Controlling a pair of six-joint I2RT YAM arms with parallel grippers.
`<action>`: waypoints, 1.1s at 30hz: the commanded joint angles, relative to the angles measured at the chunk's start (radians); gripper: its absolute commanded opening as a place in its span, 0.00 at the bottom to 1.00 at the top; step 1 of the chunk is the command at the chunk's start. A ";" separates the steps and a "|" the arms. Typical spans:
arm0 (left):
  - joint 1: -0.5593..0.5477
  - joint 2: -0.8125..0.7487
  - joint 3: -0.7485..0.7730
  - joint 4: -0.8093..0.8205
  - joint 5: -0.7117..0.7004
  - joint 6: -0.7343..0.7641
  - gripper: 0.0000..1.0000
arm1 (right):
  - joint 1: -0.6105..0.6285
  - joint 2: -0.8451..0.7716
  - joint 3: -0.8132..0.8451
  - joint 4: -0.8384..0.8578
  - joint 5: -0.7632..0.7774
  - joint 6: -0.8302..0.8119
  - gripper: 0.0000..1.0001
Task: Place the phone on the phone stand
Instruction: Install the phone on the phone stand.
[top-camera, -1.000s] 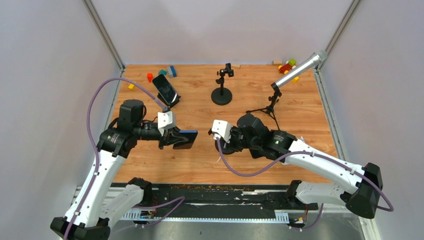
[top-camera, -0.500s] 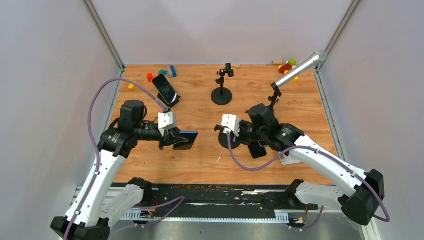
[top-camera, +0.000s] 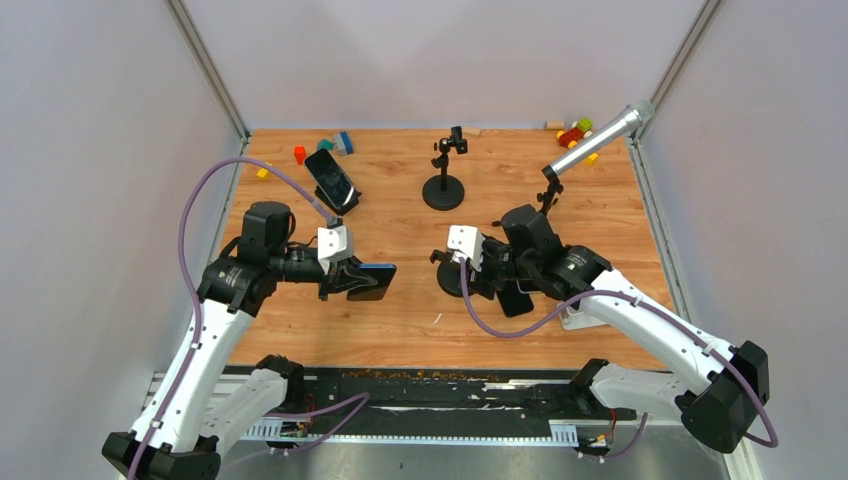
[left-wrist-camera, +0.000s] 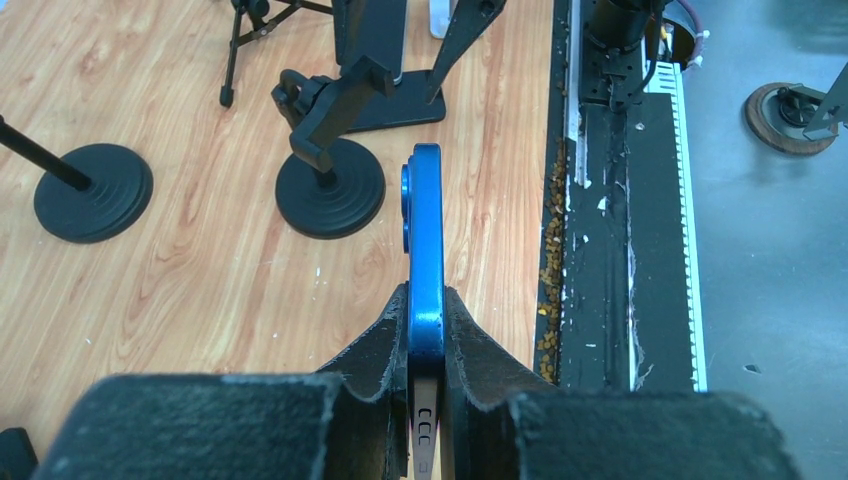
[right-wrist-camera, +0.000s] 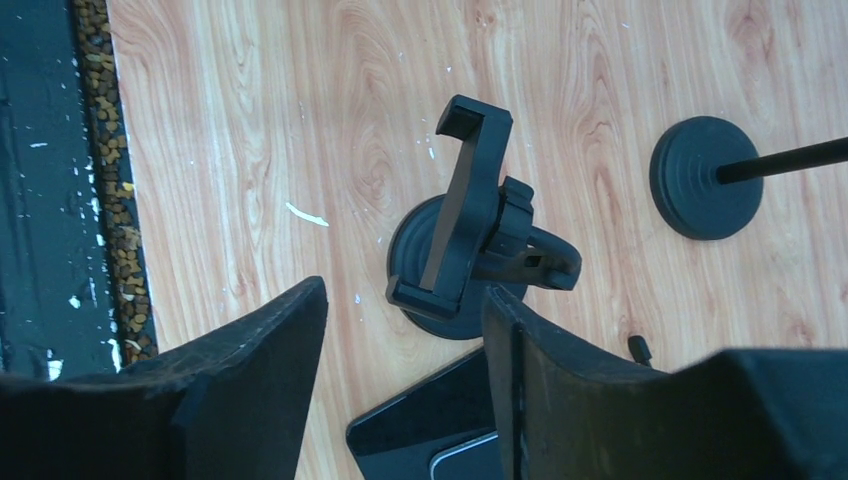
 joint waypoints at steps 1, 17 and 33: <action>0.002 -0.015 0.008 0.051 0.049 0.022 0.00 | 0.001 -0.013 0.027 0.040 -0.037 0.075 0.60; 0.002 -0.038 -0.004 0.053 0.047 0.015 0.00 | 0.014 0.055 0.054 0.095 0.051 0.136 0.36; 0.002 -0.041 -0.006 0.053 0.058 0.023 0.00 | 0.015 0.112 0.129 0.093 -0.187 0.007 0.00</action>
